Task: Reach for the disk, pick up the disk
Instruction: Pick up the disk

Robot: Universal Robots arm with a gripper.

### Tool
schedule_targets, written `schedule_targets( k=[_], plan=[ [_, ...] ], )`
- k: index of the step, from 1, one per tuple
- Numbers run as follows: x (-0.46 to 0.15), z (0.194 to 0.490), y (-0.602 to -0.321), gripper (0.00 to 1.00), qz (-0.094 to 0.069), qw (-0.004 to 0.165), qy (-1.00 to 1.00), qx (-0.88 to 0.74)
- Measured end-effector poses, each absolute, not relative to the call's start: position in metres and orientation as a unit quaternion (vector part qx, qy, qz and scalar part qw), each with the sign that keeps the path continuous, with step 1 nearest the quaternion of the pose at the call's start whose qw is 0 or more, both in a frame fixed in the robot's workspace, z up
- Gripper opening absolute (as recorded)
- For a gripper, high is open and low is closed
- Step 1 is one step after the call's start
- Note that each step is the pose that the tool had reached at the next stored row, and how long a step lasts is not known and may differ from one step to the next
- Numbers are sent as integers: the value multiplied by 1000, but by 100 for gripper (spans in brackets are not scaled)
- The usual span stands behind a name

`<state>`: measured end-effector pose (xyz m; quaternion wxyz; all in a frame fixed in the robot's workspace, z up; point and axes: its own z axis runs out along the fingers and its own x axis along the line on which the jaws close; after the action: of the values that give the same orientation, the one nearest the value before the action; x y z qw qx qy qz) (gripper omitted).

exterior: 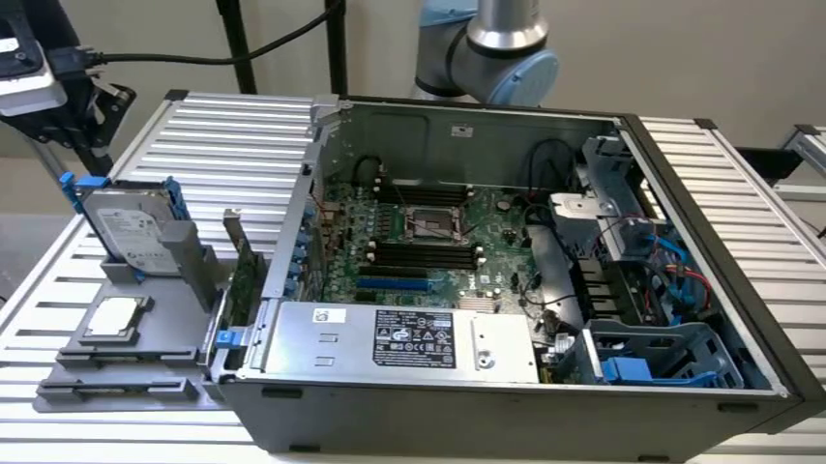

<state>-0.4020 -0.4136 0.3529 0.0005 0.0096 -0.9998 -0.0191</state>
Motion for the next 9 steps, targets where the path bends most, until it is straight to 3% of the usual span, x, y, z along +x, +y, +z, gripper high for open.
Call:
schedule_targets(
  k=[9],
  plan=[
    [-424, 353, -409, 11, -19, 1, -1000, 11]
  ],
)
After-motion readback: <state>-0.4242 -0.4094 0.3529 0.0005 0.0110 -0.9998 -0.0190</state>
